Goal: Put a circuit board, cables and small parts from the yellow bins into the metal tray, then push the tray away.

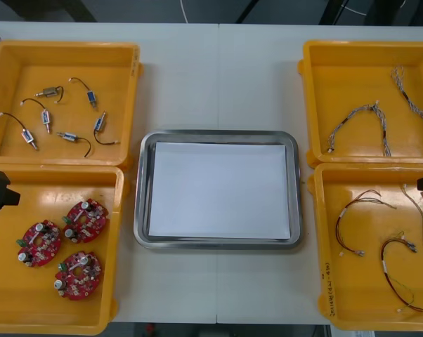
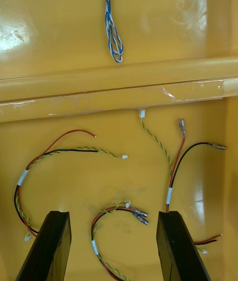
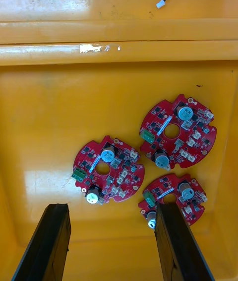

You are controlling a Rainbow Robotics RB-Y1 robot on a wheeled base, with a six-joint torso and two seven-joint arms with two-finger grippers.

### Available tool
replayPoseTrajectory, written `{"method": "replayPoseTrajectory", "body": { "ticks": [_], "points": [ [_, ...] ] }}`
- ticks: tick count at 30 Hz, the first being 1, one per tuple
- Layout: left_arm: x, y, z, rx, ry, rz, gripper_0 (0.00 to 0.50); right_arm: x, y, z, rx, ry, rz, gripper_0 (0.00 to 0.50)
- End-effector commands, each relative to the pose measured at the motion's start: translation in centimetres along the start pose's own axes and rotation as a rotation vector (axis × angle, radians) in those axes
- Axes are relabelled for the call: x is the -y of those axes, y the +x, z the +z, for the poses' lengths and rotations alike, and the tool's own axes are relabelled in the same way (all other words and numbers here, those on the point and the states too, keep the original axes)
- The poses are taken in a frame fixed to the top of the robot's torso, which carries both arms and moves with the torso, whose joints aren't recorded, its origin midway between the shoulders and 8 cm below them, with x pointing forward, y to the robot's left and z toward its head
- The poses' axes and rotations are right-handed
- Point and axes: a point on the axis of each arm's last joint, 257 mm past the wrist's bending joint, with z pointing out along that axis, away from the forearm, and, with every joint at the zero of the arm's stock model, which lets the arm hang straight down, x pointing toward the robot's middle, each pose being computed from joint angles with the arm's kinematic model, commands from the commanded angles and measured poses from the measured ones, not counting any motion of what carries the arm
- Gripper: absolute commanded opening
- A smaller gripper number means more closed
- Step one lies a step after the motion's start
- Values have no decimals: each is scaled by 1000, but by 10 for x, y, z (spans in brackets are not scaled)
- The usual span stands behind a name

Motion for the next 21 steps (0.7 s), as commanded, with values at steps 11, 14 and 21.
{"method": "replayPoseTrajectory", "body": {
  "ticks": [11,14,21],
  "points": [
    [-7,-2,-7,3,-40,85,500,6,-7,-7,15,26,-1,500],
    [-7,-2,-7,3,-40,85,500,6,-7,-7,15,26,-1,500],
    [-7,-2,-7,3,-40,85,500,6,-7,-7,15,26,-1,500]
  ]
}}
